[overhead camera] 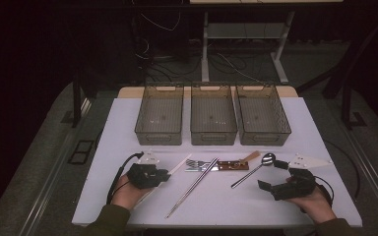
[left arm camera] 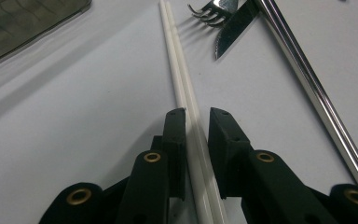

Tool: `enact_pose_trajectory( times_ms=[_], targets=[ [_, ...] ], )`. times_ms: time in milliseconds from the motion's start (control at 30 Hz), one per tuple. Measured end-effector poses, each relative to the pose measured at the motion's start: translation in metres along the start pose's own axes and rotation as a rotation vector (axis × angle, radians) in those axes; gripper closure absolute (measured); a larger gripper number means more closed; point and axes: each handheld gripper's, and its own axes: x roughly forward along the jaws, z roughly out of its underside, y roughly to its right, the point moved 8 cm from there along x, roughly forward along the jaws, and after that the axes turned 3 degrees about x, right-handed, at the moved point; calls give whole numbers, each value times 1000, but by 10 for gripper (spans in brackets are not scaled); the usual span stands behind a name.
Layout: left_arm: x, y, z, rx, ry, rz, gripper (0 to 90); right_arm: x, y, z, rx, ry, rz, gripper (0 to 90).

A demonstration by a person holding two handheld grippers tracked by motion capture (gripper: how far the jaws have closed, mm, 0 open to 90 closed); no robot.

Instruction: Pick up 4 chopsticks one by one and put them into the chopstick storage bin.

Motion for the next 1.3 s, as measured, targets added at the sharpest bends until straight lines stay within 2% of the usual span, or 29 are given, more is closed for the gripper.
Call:
enact_pose_trajectory(
  times_ms=[100, 200, 267, 500, 767, 1300],
  targets=[
    [-5, -2, -1, -7, 19, -8, 706, 0, 0, 0, 1, 0, 1, 10],
    [-13, -2, -3, -23, 56, -10, 706, -1, 0, 0, 3, 0, 1, 10],
    [-18, -2, -2, -34, 66, -27, 719, -1, 1, 0, 1, 2, 2, 10],
    [-35, 7, 12, -55, 49, -45, 787, -1, 0, 0, 2, 0, 4, 10],
    [-31, 7, 17, -71, 17, -41, 803, -2, 0, 0, 6, 2, 1, 10],
    [-29, 6, 19, -87, 9, -35, 795, -1, 1, 0, 3, -1, 7, 10]
  ],
)
